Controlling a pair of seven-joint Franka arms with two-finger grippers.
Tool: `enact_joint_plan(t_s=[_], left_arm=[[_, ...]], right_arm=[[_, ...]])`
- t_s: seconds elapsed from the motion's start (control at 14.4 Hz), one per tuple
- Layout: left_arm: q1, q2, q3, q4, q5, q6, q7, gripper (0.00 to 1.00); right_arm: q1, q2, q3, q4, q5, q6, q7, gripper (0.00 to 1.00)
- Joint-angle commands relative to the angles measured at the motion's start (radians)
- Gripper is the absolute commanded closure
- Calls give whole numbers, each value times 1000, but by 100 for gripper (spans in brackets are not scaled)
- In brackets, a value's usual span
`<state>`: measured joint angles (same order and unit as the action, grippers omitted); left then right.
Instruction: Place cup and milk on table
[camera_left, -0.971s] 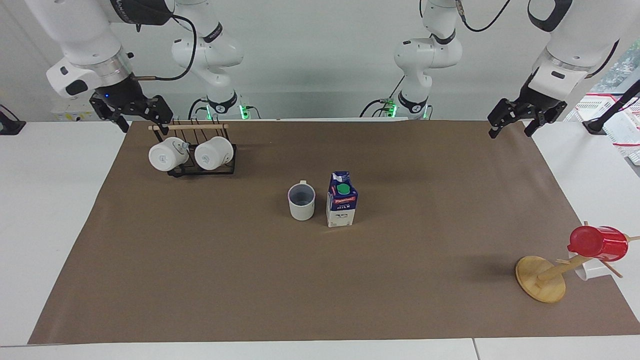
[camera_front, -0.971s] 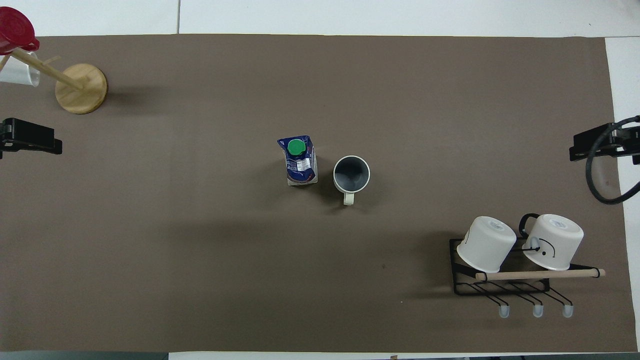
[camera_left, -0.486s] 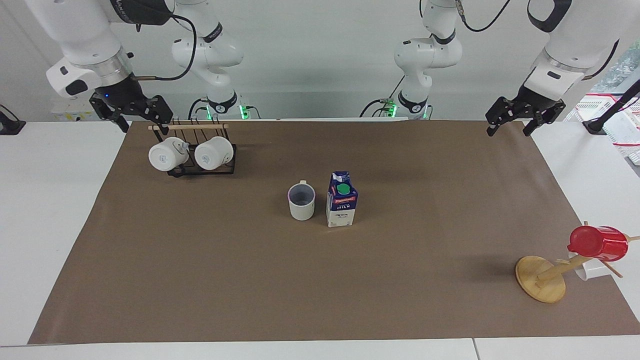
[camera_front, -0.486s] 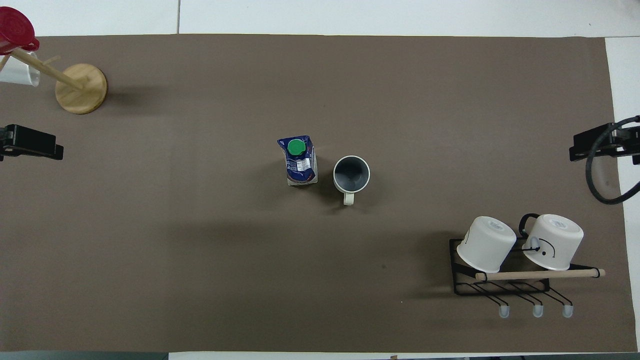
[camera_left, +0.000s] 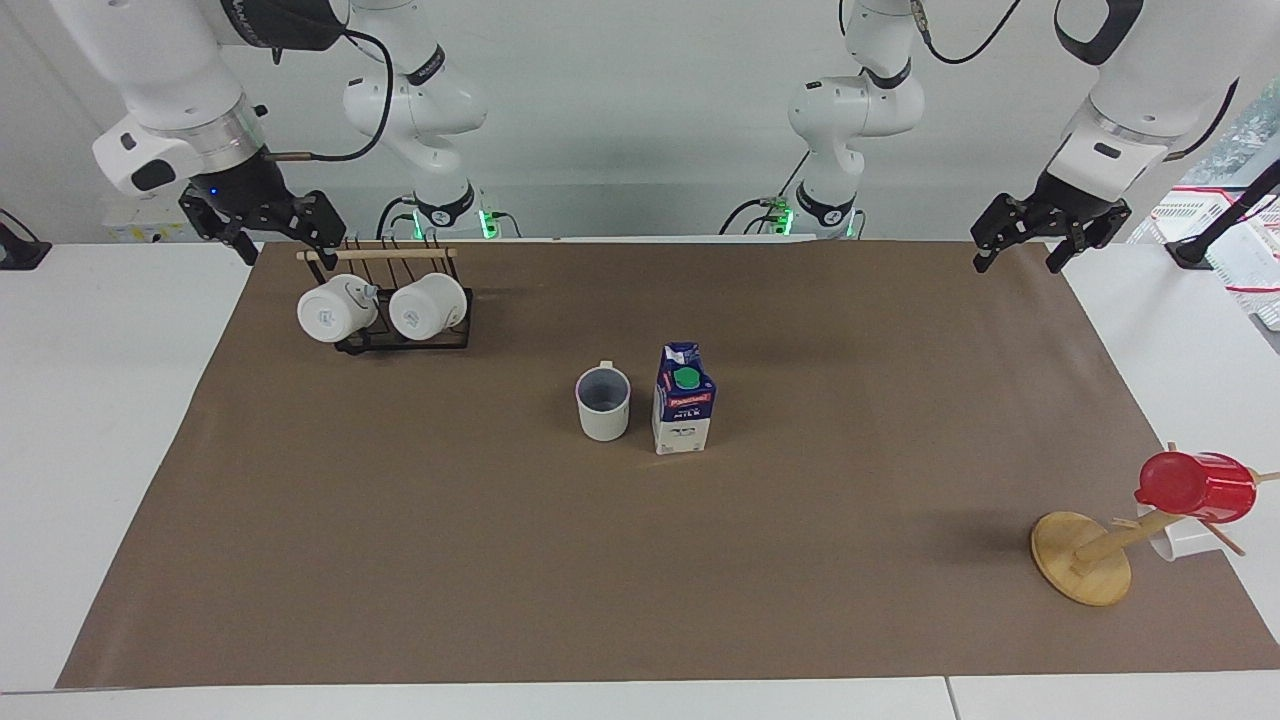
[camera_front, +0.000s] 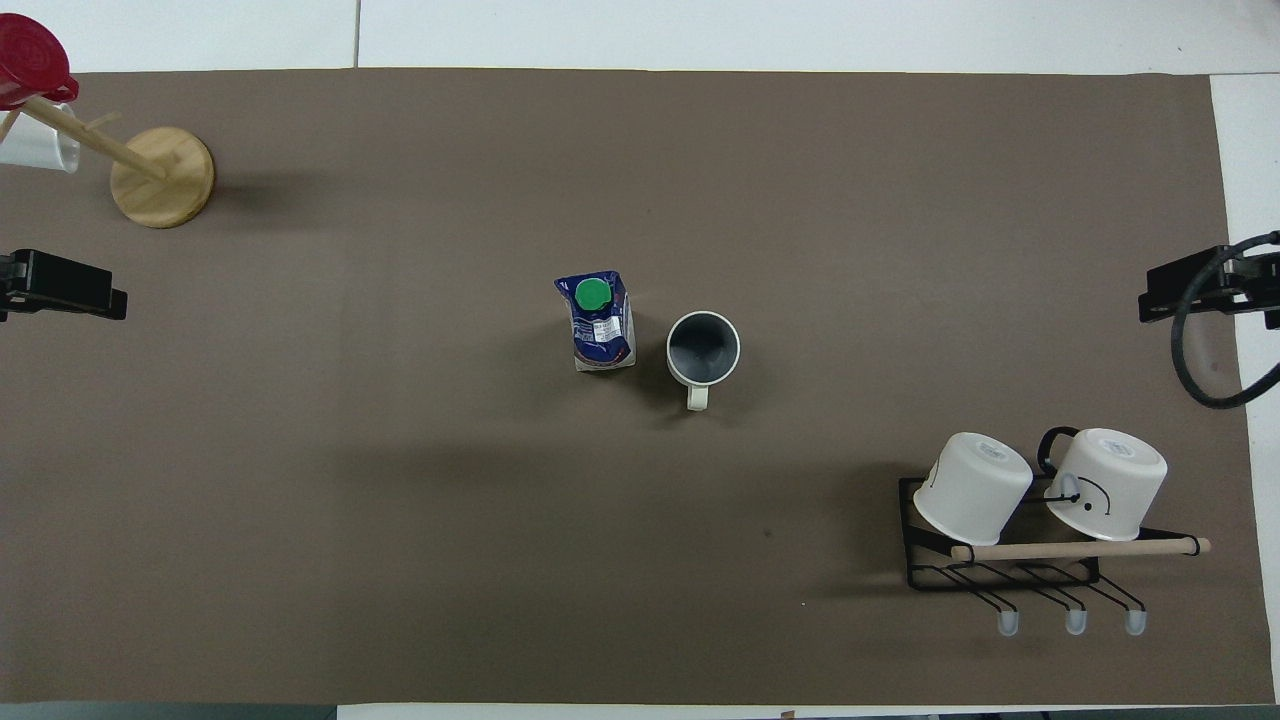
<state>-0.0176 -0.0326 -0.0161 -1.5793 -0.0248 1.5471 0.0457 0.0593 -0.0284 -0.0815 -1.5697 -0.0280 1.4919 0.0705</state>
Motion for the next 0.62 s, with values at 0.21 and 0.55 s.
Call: enact_joint_plan(t_s=[0.21, 0.55], left_arm=[[7, -23, -5, -25, -10, 7, 13, 0], [10, -23, -5, -25, -10, 2, 11, 0]], right_arm=[[-3, 5, 0, 8, 7, -9, -8, 0], [-3, 4, 0, 8, 11, -12, -9, 0]])
